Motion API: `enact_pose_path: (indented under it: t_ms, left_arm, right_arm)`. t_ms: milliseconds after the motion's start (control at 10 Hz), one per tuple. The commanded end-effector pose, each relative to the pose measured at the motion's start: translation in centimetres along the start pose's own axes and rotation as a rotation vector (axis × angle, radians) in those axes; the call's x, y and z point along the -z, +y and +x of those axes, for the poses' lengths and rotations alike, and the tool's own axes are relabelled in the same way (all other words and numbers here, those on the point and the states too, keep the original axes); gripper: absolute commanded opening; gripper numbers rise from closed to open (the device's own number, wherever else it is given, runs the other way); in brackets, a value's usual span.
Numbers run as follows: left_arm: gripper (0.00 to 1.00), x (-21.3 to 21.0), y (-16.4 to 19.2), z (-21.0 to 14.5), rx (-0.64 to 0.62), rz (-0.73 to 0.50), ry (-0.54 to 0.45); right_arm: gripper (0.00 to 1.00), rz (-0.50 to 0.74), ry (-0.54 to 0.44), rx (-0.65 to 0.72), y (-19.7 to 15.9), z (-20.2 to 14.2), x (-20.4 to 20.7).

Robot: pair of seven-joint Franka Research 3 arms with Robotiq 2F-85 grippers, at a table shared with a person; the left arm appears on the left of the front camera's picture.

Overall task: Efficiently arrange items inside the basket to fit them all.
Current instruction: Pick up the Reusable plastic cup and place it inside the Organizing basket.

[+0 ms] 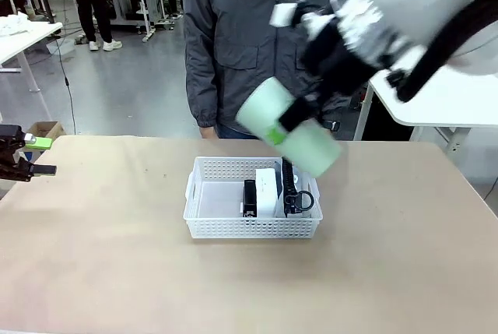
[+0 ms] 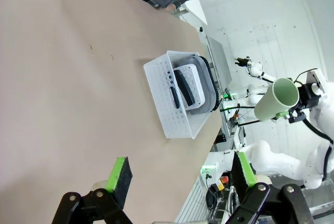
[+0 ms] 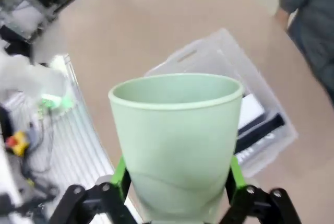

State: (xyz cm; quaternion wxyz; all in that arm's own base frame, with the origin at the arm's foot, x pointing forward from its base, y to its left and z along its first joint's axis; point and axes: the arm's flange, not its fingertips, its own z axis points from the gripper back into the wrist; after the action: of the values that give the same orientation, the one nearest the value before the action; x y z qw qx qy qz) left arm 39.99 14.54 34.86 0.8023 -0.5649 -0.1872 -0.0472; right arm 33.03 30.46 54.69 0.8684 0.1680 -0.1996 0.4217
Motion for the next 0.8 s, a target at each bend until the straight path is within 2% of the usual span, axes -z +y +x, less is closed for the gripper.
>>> enact_pose_path:
  t_ms: [0,100,200,300,400,500,700]
  left_arm:
    - [1.0,-0.1,-0.3,-0.1,-0.008,0.002,0.006]
    - [1.0,-0.1,-0.3,-0.1,-0.008,0.002,0.006]
    - [1.0,-0.1,-0.3,-0.1,-0.008,0.002,0.006]
    - [1.0,-0.1,-0.3,-0.1,-0.008,0.002,0.006]
    - [1.0,-0.1,-0.3,-0.1,-0.008,0.002,0.006]
    - [1.0,-0.1,-0.3,-0.1,-0.008,0.002,0.006]
    - [1.0,-0.1,-0.3,-0.1,-0.008,0.002,0.006]
  right_arm:
    - [0.87,-0.171,0.135,0.179,3.0,4.7,4.1]
    - [0.87,-0.269,0.184,0.22,4.3,5.6,6.6]
    - [0.87,-0.277,0.185,0.261,5.0,6.5,8.2]
    - [0.87,-0.254,0.198,0.282,4.6,7.3,9.5]
    - [0.87,-0.091,0.104,0.128,4.2,7.5,7.7]
    - [0.87,-0.284,0.156,0.218,6.1,3.7,8.7]
    - [0.87,-0.284,0.156,0.218,6.1,3.7,8.7]
